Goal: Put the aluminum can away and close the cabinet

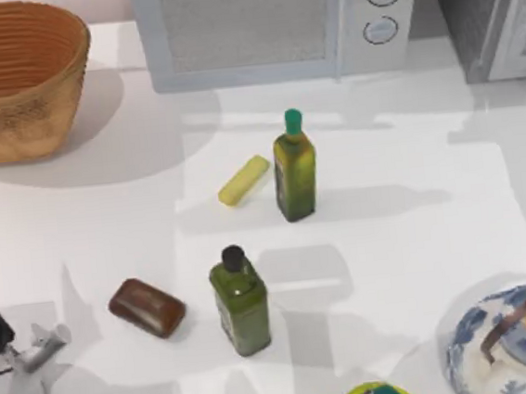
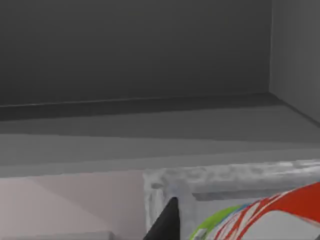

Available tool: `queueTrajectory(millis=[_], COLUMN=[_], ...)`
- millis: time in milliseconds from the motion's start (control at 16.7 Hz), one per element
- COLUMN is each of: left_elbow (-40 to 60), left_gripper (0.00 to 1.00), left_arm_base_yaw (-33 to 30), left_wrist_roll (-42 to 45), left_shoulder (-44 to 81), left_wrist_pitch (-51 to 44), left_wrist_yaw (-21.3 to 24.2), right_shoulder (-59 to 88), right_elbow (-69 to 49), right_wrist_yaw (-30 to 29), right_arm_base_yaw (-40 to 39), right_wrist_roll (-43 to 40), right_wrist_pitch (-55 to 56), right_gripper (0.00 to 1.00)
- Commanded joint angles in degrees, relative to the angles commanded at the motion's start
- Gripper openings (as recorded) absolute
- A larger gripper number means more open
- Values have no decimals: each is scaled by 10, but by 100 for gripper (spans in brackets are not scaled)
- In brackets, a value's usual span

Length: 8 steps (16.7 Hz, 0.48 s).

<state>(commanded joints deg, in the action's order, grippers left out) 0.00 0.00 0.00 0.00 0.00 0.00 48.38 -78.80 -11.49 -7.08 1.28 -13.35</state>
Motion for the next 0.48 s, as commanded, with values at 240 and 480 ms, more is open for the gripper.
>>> queueTrajectory(millis=[240, 480], left_elbow=[0, 0], left_gripper=[100, 100], left_arm_base_yaw=[0, 0], left_wrist_roll=[0, 0], left_shoulder=[0, 0], left_wrist_pitch=[0, 0], left_wrist_yaw=[0, 0], right_shoulder=[135, 242], right_elbow=[-112, -191], right_wrist_yaw=[-3, 1], right_arm_base_yaw=[-18, -31], right_wrist_roll=[1, -1], right_wrist_pitch=[-49, -93], right_gripper=[0, 0])
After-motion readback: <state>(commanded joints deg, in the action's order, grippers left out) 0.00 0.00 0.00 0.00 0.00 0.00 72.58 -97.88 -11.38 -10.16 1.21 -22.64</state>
